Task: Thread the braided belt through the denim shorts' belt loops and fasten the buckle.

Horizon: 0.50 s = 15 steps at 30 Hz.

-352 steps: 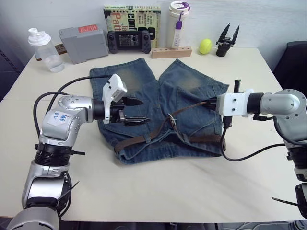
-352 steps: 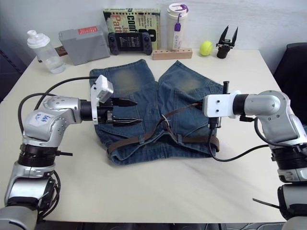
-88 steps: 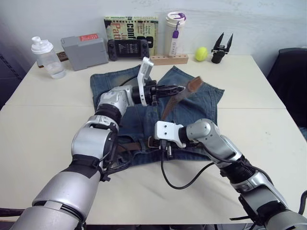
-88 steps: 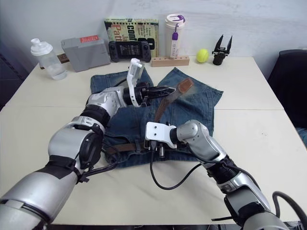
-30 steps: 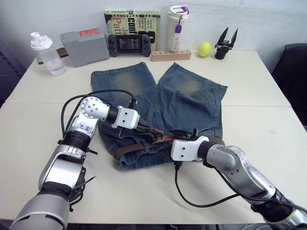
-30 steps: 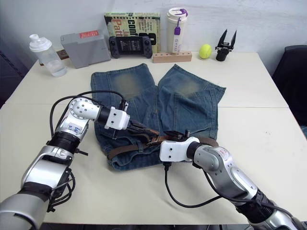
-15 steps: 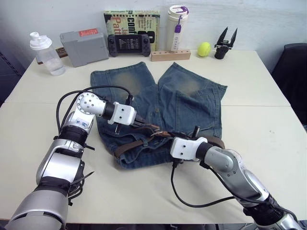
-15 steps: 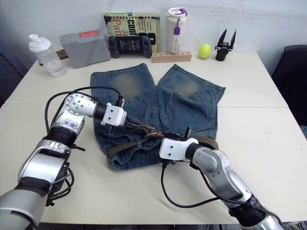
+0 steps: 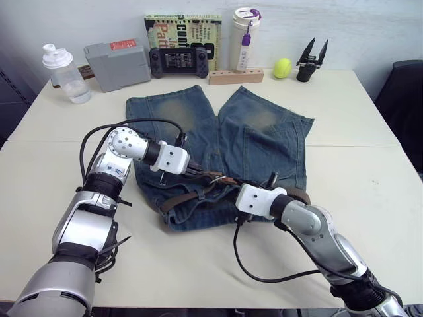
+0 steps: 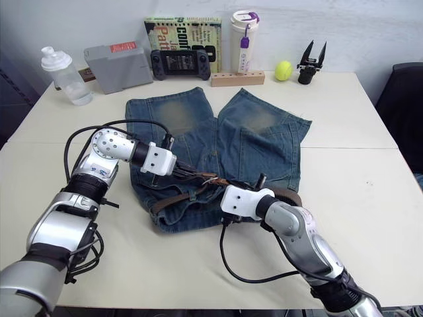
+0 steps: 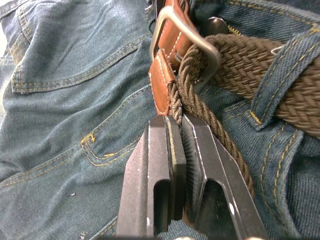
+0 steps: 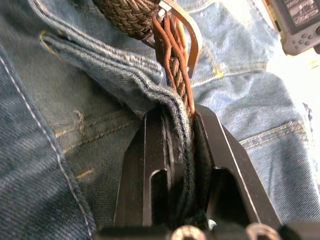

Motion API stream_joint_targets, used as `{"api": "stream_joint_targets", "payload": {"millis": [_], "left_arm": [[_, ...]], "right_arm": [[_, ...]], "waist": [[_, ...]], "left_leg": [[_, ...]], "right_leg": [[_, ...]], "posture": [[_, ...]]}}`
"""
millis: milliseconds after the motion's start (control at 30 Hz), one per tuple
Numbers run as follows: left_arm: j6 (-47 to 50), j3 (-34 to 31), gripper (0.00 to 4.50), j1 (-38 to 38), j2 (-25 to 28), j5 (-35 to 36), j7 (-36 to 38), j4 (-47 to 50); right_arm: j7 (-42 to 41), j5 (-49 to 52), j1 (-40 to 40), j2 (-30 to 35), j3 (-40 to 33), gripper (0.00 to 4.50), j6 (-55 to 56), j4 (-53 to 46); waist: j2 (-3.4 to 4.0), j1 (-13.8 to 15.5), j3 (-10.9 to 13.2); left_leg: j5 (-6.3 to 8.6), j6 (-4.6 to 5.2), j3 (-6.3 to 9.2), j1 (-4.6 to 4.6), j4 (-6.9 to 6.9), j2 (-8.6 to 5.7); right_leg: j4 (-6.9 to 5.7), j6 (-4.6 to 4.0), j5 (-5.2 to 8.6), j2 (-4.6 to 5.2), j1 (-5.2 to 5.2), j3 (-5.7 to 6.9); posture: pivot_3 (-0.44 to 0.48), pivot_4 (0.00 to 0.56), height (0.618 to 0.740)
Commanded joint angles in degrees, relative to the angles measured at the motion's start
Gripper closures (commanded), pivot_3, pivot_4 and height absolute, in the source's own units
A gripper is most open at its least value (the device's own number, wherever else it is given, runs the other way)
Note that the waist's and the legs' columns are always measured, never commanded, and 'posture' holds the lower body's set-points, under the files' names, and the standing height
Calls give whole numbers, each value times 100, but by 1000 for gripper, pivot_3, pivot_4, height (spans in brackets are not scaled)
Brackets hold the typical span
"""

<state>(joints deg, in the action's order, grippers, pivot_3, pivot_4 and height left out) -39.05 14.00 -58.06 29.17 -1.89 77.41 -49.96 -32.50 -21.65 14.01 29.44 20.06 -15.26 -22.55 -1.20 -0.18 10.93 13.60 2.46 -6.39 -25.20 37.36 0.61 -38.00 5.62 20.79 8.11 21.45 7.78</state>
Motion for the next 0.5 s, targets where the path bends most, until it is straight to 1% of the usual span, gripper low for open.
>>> {"api": "stream_joint_targets", "payload": {"millis": [33, 267, 500], "left_arm": [[101, -143, 4500, -200, 66, 211, 98, 170], [204, -120, 4500, -117, 86, 326, 320, 320], [99, 45, 4500, -61, -80, 157, 289, 386]], "right_arm": [[133, -138, 23, 17, -185, 4476, -27, 47], [151, -202, 86, -30, -143, 4476, 18, 126], [141, -223, 125, -90, -131, 4476, 59, -22]], "waist": [[0, -1, 0], [0, -2, 0], [0, -1, 0]], "left_leg": [[0, 0, 0, 0, 0, 0], [-1, 1, -1, 0, 7, 0], [-1, 1, -2, 0, 10, 0]], "right_leg": [[0, 0, 0, 0, 0, 0], [-5, 0, 0, 0, 0, -1], [-8, 0, 0, 0, 0, -2]], "posture": [[0, 150, 694], [0, 150, 694], [0, 150, 694]]}}
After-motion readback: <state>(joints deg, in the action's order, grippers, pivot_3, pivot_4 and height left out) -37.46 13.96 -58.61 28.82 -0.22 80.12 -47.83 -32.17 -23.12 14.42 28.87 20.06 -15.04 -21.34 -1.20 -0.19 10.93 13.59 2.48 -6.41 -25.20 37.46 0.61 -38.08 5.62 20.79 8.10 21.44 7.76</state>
